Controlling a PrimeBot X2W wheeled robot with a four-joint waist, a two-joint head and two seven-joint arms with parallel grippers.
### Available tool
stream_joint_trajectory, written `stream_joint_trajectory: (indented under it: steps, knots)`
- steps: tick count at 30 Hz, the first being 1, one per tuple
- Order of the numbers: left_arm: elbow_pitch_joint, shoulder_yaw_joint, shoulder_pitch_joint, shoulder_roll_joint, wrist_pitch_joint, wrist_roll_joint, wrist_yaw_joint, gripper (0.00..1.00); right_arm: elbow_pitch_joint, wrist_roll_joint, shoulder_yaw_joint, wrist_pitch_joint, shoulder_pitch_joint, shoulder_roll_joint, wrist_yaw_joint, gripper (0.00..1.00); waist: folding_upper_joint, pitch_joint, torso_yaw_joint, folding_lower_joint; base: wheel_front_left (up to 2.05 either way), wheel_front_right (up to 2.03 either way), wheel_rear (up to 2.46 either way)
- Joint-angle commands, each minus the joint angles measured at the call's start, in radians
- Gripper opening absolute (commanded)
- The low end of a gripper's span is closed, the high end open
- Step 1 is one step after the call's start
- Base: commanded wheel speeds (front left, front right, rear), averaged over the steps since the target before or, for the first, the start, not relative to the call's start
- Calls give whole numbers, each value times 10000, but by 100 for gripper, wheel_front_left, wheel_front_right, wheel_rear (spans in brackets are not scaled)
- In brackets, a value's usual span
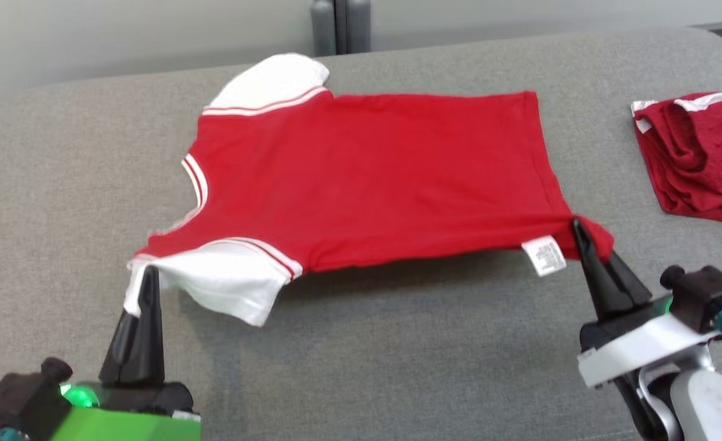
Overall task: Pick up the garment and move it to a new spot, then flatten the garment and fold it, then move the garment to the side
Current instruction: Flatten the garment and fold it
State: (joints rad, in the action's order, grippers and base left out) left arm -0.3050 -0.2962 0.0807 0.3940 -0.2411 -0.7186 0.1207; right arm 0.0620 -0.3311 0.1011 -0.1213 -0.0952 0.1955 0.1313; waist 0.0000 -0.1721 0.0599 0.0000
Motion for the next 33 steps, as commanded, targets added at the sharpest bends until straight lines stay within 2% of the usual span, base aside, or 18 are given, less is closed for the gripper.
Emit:
stream_joint_trajectory:
  steps: [1,6,17,23,33]
  knots:
    - [-58,11,237,50,42,-85,74,0,166,71,-34,162,282,-43,-14,0,0,158,-35,0,0,0,0]
    - [119,-123,517,184,293,-148,61,0,186,71,-53,656,775,-75,-14,0,0,134,-6,0,0,0,0]
    - [1622,-565,-499,15,587,-236,-426,0,-1548,-412,986,998,54,213,-13,0,0,-300,140,0,0,0,0]
    - [2491,-773,-1884,-67,755,-53,-872,0,-2444,-842,1170,1029,-815,276,-13,0,0,-611,201,0,0,0,0]
    - [4863,-1053,-4663,-621,761,167,-1494,0,-3798,-958,885,949,-2519,142,-14,0,0,-1229,367,0,0,0,0]
